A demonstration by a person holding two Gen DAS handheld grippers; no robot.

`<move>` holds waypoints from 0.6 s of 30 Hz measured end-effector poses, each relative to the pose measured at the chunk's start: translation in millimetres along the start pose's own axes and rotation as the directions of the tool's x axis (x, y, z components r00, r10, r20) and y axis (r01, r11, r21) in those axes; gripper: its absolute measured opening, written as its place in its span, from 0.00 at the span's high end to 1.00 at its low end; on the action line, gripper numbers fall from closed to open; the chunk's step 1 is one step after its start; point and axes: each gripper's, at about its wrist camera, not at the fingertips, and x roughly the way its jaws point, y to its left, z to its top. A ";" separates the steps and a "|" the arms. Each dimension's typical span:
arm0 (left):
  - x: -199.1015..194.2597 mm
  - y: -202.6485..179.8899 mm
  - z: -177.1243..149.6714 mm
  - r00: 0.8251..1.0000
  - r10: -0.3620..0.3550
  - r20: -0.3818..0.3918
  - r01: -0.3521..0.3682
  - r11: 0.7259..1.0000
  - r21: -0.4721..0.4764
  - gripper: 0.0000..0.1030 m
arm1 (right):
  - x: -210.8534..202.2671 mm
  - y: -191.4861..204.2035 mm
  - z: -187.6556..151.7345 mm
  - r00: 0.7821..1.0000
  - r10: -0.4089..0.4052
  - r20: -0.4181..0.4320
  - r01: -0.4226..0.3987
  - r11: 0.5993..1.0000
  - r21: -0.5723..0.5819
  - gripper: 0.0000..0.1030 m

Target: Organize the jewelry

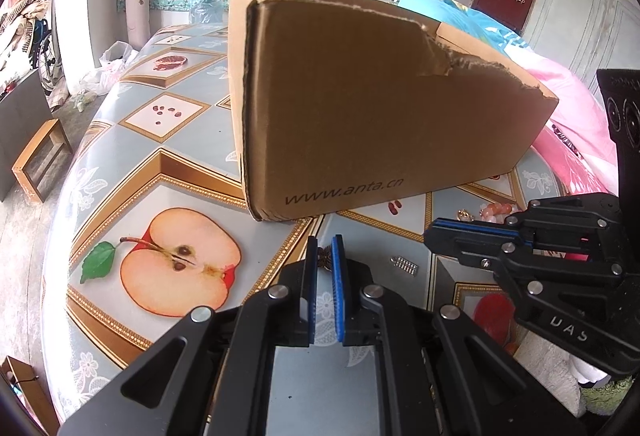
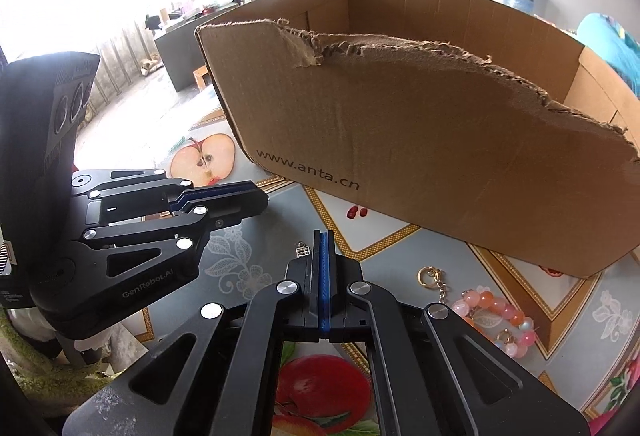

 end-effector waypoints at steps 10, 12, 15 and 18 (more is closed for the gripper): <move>-10.3 2.6 3.4 0.999 0.032 0.031 -0.032 0.999 -0.006 0.94 | 9.3 18.3 -4.4 1.000 0.004 -0.030 -0.006 0.998 -0.070 0.86; -12.8 3.9 4.8 0.999 0.040 0.036 -0.040 0.999 -0.006 0.94 | 14.0 24.6 -6.4 0.999 -0.027 -0.033 0.023 0.994 -0.110 0.86; -17.2 6.9 6.2 0.998 0.051 0.044 -0.051 0.999 -0.008 0.94 | 14.9 27.8 -5.8 0.999 -0.025 -0.043 0.019 0.992 -0.121 0.97; -20.2 10.8 7.4 0.997 0.057 0.051 -0.057 0.998 -0.016 0.94 | 15.3 24.5 -4.7 0.999 -0.011 -0.047 0.006 0.995 -0.099 0.98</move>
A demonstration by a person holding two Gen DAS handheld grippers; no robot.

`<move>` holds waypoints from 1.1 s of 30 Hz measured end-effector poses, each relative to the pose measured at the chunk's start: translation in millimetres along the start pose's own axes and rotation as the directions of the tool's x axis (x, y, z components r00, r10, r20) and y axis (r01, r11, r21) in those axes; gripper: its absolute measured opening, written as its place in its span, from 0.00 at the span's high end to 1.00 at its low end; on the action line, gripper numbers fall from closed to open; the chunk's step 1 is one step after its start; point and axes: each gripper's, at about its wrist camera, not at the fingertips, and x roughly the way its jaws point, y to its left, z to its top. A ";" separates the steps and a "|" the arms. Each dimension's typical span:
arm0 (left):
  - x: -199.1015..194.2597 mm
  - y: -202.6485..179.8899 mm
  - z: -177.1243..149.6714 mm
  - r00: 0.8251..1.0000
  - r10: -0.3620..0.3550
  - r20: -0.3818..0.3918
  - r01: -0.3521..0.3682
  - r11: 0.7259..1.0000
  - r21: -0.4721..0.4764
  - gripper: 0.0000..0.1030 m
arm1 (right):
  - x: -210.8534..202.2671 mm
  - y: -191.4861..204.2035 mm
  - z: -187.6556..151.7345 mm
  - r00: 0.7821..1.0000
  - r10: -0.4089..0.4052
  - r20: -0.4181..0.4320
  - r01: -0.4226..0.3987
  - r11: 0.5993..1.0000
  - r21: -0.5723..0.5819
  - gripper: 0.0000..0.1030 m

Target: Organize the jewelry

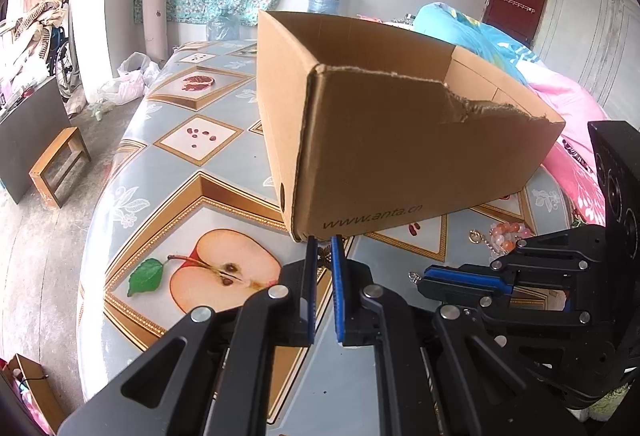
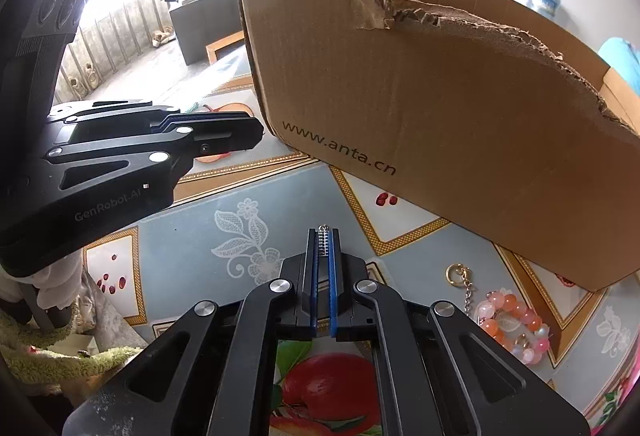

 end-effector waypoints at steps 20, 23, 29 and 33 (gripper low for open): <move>-9.8 7.9 1.2 1.000 0.025 0.012 -0.025 1.000 -0.003 0.94 | -7.2 -14.5 0.2 0.999 0.037 0.013 -0.038 0.997 0.069 1.00; -12.3 8.3 1.3 0.999 0.034 0.015 -0.034 0.999 -0.003 0.94 | -11.7 -16.6 -1.1 0.998 0.055 0.027 -0.057 0.996 0.071 1.00; -13.1 8.5 0.0 0.999 0.039 0.013 -0.039 0.999 -0.009 0.94 | -7.9 -6.7 2.5 0.997 0.062 0.045 -0.063 0.997 0.032 0.78; -12.8 7.5 -0.1 0.999 0.038 0.010 -0.038 0.999 -0.007 0.94 | 3.9 10.0 4.5 0.999 0.033 0.036 -0.032 0.999 -0.038 0.78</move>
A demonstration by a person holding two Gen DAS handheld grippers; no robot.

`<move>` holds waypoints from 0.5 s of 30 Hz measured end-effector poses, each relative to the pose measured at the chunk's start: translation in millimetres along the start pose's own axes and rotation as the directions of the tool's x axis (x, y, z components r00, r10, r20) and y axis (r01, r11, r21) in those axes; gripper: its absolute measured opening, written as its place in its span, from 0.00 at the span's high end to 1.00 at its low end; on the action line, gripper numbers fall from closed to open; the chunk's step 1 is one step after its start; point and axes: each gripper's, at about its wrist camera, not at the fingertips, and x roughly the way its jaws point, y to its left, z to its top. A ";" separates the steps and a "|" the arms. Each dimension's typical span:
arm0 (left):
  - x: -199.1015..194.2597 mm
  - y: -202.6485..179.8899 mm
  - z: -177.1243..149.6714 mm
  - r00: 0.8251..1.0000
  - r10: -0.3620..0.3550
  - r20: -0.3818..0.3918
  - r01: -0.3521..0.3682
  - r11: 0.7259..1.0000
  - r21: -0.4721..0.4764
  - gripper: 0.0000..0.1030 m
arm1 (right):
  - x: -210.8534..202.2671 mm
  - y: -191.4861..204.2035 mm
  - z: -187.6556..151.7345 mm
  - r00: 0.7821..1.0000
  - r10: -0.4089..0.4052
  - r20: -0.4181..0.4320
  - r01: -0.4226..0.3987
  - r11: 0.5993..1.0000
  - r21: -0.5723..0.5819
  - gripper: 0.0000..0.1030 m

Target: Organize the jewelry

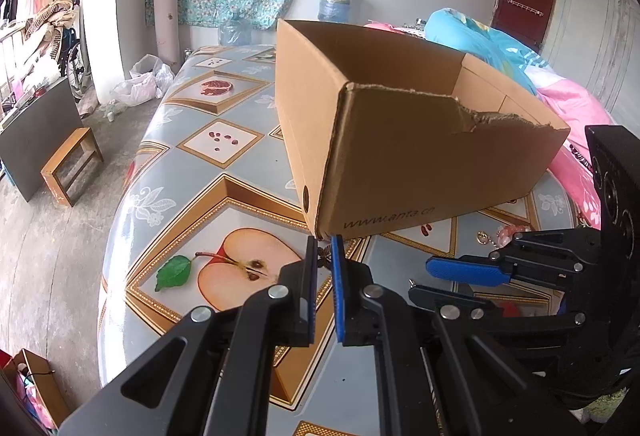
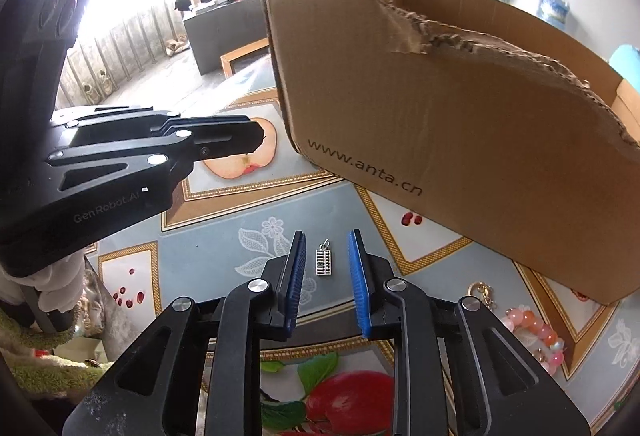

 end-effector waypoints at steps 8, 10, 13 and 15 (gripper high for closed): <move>0.8 -0.6 0.7 1.000 -0.001 0.001 0.001 1.000 -0.001 0.94 | 0.1 -3.4 -4.5 1.000 0.001 0.014 -0.002 1.000 0.030 0.98; 0.9 -0.6 1.3 1.000 -0.001 0.001 0.001 1.000 -0.001 0.94 | -1.8 -6.7 -5.2 1.000 0.013 0.018 -0.014 0.998 0.054 1.00; 0.6 -0.8 2.0 1.000 -0.003 0.003 0.003 1.000 0.001 0.94 | -3.4 -10.2 -6.3 1.000 0.017 0.012 -0.017 0.997 0.075 1.00; 0.5 -0.6 2.2 1.000 -0.002 0.003 0.002 1.000 0.002 0.94 | -4.7 -11.8 -7.6 1.000 0.019 0.013 -0.020 0.996 0.087 1.00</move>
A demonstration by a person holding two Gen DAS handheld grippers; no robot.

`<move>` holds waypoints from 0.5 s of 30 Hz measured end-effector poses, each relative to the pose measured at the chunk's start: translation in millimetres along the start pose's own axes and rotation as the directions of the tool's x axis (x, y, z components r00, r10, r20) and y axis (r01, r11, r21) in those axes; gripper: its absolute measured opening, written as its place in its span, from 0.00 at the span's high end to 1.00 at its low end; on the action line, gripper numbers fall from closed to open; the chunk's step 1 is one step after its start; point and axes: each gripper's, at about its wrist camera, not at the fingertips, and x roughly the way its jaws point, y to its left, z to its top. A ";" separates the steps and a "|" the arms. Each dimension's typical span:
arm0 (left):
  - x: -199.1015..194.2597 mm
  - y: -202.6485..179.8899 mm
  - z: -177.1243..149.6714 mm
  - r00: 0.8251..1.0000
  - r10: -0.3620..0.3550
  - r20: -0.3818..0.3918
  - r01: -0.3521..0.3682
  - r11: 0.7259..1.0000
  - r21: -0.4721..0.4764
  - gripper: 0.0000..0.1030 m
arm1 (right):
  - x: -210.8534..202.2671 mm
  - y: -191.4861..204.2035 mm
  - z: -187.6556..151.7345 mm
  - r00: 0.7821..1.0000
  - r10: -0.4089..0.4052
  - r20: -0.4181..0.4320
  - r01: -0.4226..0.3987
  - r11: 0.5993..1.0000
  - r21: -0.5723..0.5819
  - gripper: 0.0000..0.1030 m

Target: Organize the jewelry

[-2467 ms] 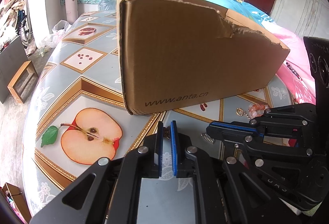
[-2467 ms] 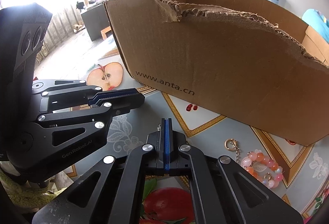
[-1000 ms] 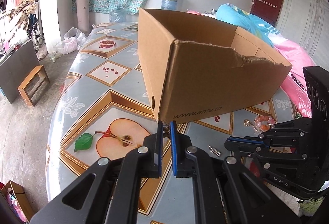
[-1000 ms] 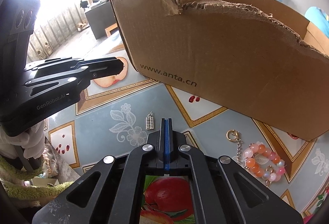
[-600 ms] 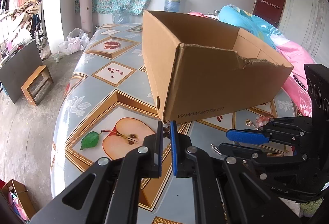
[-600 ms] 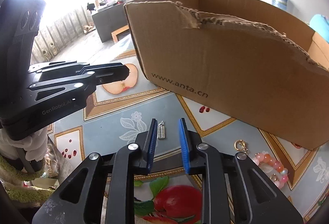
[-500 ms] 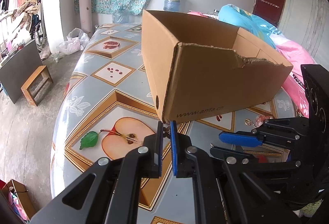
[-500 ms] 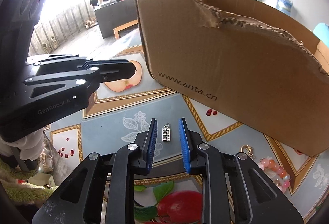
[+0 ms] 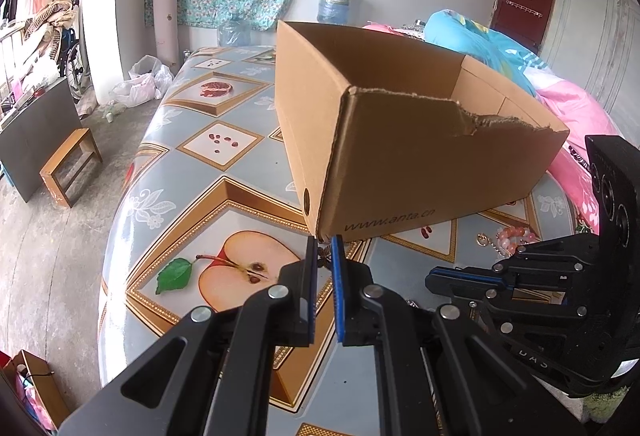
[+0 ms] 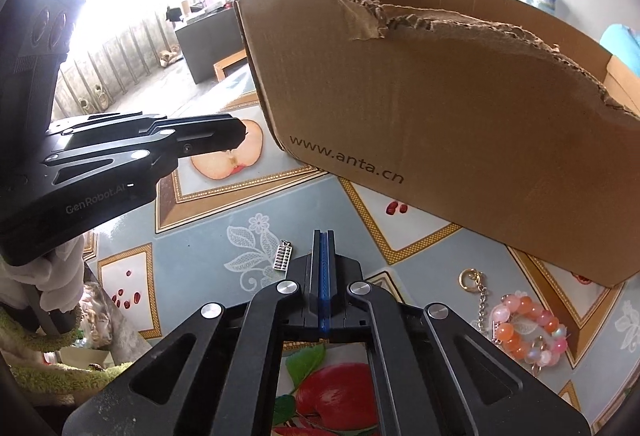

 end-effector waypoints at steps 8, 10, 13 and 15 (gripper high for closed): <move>-4.8 -1.0 -1.2 1.000 0.010 0.005 -0.010 1.000 0.002 0.94 | -21.8 -11.5 -4.2 0.999 0.000 0.038 -0.001 0.999 0.033 1.00; -5.9 -1.1 -1.9 1.000 0.012 0.008 -0.012 1.000 0.003 0.94 | -23.8 -11.8 -4.9 0.999 0.025 0.032 -0.026 0.999 0.036 1.00; -6.3 -1.8 -2.6 1.000 0.014 0.010 -0.014 1.000 0.002 0.94 | -20.7 -5.3 -5.0 0.999 0.042 0.022 -0.043 0.999 0.021 0.94; -6.5 -2.0 -3.4 1.000 0.015 0.009 -0.015 1.000 0.000 0.94 | -18.2 4.4 -2.5 0.999 0.034 0.019 -0.033 0.999 -0.027 0.76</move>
